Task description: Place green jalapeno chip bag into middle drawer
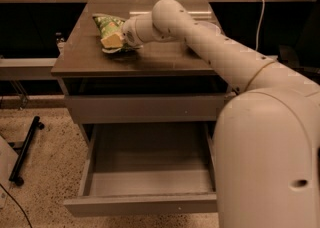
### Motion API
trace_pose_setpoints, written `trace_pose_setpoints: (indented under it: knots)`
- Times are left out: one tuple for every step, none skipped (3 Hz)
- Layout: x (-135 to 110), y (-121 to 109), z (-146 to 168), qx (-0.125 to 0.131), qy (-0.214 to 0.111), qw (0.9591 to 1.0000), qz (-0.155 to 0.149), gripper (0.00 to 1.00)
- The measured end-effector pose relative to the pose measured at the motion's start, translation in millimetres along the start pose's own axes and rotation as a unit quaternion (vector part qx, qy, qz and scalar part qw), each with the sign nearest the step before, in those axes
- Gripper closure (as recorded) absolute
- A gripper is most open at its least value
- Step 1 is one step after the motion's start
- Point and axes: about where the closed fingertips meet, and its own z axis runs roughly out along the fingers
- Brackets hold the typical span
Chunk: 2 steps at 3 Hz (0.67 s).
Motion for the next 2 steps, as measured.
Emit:
trace_pose_setpoints:
  knots:
    - [-13.2,14.1,-24.9,0.004,-0.008,0.9998,-0.018,0.95]
    - [-28.4,50.9,-84.6,0.008,-0.046,0.9981,-0.040,1.00]
